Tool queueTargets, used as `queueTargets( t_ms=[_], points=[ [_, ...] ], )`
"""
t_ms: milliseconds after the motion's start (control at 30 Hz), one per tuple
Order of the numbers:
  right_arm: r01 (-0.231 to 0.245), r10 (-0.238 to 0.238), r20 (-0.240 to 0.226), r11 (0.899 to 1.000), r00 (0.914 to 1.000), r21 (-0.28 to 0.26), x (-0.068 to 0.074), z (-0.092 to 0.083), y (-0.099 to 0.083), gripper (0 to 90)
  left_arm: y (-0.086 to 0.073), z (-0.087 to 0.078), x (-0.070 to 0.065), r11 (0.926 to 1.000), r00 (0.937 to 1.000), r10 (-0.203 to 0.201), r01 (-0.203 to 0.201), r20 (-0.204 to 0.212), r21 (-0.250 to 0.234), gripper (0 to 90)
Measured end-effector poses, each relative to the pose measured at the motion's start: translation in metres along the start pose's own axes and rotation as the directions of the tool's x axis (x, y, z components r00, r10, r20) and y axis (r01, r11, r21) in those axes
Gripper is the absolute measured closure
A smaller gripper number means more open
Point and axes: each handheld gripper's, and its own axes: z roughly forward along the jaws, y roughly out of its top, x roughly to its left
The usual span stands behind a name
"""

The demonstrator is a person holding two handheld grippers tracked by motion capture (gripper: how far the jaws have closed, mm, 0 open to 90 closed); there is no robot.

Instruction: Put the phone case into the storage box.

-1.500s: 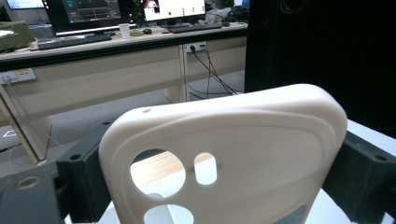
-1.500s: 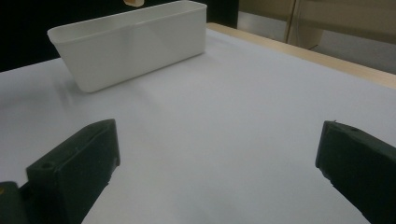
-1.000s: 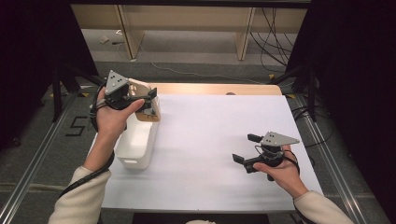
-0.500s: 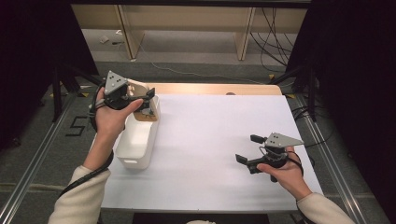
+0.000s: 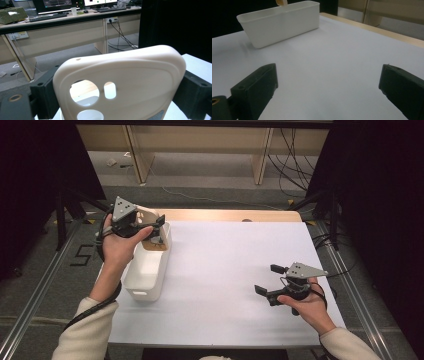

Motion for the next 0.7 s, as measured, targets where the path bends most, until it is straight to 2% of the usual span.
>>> queueTargets(
  t_ms=[700],
  points=[
    [-0.015,0.015,0.002,1.000,0.9999,-0.004,-0.0008,0.0009,-0.0006,3.3,-0.0055,0.0038,0.0096,0.9997,0.9993,0.009,-0.008,-0.037,0.023,9.8]
  ],
)
